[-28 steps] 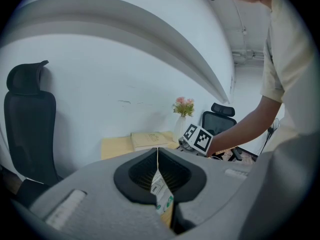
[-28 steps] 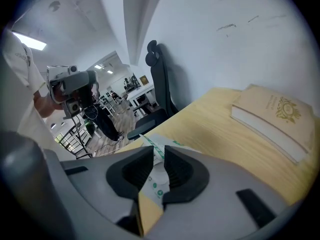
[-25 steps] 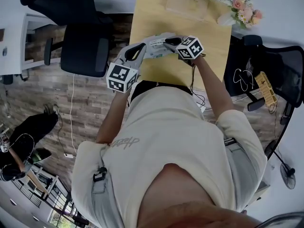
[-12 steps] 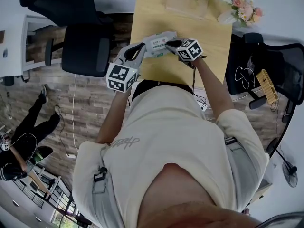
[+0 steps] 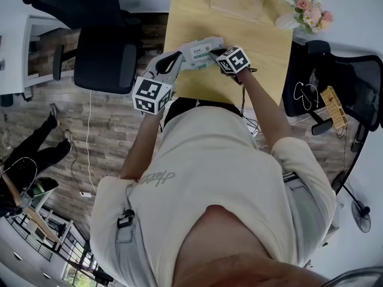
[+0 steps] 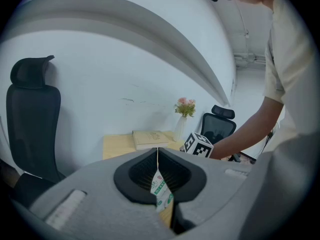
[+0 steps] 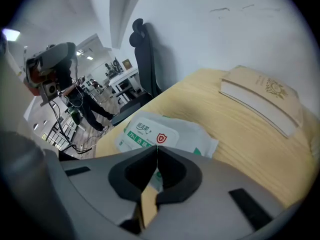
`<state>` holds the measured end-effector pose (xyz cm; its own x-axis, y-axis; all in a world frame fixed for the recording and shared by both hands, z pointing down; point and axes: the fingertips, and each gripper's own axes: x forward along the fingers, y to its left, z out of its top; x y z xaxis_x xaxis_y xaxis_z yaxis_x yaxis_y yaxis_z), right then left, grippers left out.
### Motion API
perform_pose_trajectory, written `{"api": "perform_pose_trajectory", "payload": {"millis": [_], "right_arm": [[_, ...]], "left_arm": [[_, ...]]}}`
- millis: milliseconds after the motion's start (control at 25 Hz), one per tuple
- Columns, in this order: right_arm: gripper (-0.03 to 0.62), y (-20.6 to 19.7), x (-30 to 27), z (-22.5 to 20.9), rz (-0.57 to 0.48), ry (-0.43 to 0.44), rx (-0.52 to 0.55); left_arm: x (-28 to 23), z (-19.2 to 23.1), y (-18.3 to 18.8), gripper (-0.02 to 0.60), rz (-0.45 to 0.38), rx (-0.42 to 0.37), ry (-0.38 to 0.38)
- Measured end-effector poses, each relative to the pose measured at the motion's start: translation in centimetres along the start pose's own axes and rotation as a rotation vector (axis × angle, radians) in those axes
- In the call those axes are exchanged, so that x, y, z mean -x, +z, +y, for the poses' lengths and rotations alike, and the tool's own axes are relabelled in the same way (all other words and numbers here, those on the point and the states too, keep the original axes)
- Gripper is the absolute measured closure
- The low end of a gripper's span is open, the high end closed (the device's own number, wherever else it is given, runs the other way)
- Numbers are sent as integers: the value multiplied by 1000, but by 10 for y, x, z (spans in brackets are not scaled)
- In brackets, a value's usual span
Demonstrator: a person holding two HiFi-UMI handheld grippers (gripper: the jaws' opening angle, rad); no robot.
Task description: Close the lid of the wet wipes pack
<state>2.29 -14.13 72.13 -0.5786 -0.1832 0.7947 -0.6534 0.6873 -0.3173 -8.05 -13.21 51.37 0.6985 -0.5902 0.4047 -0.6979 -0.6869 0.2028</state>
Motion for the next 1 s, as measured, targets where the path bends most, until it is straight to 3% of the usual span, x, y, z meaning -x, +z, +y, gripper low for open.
{"api": "perform_pose_trajectory", "payload": {"millis": [320,760,1000], "right_arm": [[588,2,-1,-4,45,-58,-72],[591,4,1,4,117,-136,56],[591,20,2,17,109,-108,106]], "left_arm": [[1,4,-5,565,-11,22,-11],[1,12,4,565,-41,10,-26],[5,18,-1,565,-42,27,-16]]}}
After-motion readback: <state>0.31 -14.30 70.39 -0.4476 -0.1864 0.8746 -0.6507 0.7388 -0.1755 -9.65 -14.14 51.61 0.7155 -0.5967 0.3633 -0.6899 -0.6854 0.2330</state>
